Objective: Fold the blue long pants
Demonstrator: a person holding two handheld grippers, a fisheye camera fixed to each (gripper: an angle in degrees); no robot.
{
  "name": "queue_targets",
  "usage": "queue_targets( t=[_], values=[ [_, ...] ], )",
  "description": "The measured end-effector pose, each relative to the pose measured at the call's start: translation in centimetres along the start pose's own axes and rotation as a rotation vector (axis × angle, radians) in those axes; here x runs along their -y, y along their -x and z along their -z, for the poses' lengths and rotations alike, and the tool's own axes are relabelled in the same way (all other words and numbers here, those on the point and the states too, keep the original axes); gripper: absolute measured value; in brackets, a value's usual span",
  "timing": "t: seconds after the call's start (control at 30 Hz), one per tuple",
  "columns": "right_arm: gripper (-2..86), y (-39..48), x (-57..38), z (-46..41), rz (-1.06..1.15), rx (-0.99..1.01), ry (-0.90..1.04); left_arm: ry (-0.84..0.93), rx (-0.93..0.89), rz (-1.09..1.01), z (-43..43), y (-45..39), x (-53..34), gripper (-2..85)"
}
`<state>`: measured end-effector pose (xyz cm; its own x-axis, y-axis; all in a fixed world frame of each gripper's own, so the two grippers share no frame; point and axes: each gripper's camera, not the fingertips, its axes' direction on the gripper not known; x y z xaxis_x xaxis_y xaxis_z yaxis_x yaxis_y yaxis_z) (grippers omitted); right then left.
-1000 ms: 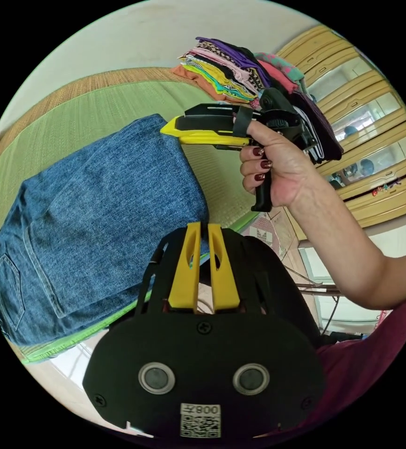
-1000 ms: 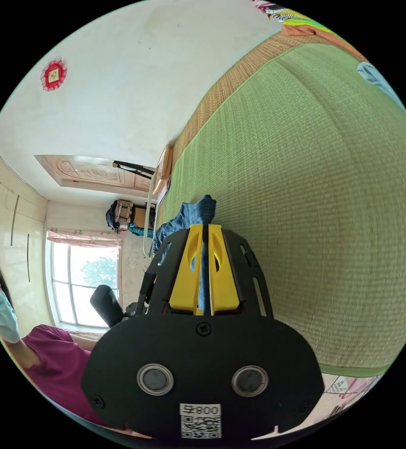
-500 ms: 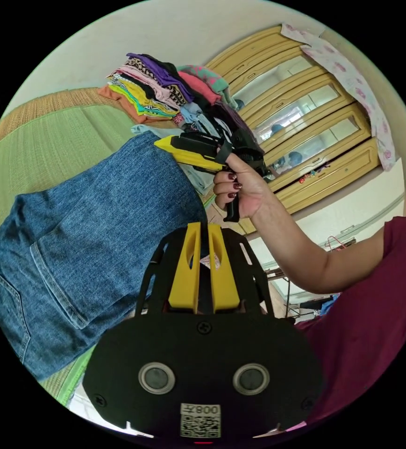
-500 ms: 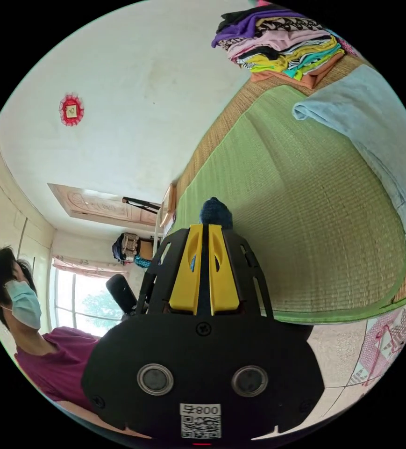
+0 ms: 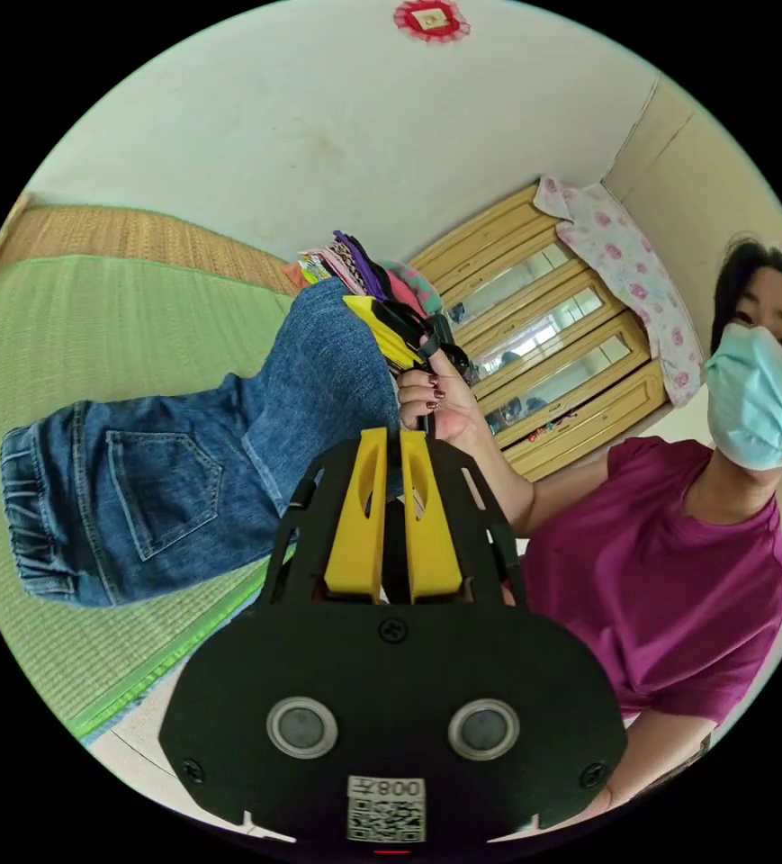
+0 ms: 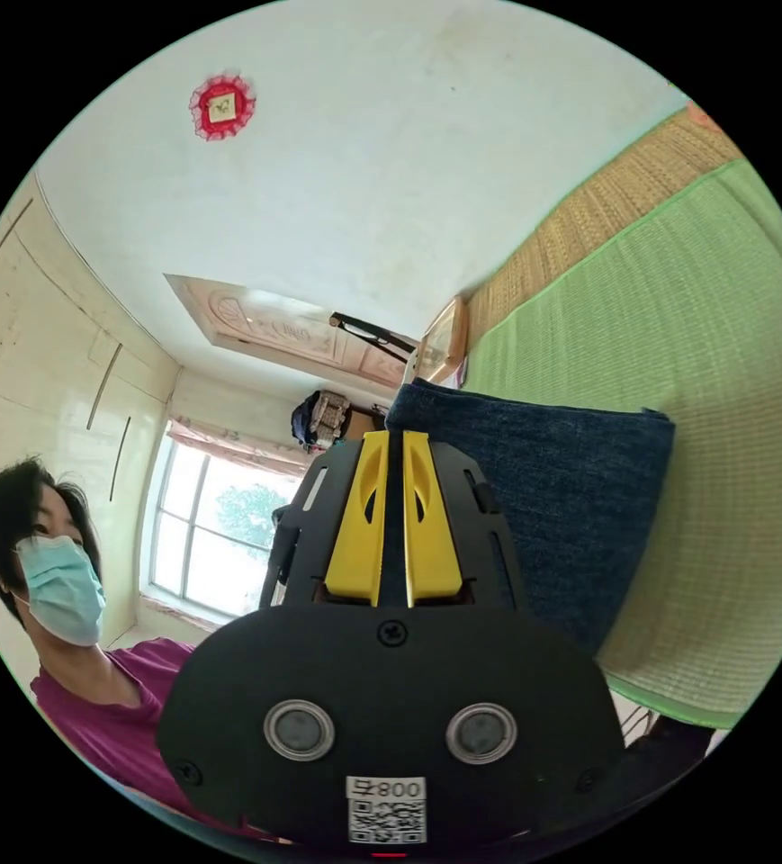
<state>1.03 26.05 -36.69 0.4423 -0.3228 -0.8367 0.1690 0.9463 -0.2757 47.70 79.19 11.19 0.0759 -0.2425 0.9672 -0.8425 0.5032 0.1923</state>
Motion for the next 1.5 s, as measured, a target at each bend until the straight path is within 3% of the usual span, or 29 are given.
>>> queue_targets(
  t=[0.27, 0.67, 1.2, 1.5],
  values=[
    [2.5, 4.5, 5.4, -11.9, -0.046, -0.098, 0.152, -0.078, 0.09, 0.256, 13.7, 17.0, -10.9, 2.3],
    [2.6, 10.6, 12.0, -20.8, -0.048, -0.26, 0.3, -0.128, 0.078, 0.456, 21.9, 33.9, -23.3, 2.2],
    [2.1, 21.7, 17.9, -23.9, -0.004, -0.263, 0.361, -0.296, 0.058, 0.504, 27.8, 41.3, -34.7, 2.1],
    [0.2, 27.9, 20.6, -24.4, 0.124, -0.206, 0.426, -0.414, 0.189, 0.548, 29.5, 40.0, -39.0, 0.5]
  ],
)
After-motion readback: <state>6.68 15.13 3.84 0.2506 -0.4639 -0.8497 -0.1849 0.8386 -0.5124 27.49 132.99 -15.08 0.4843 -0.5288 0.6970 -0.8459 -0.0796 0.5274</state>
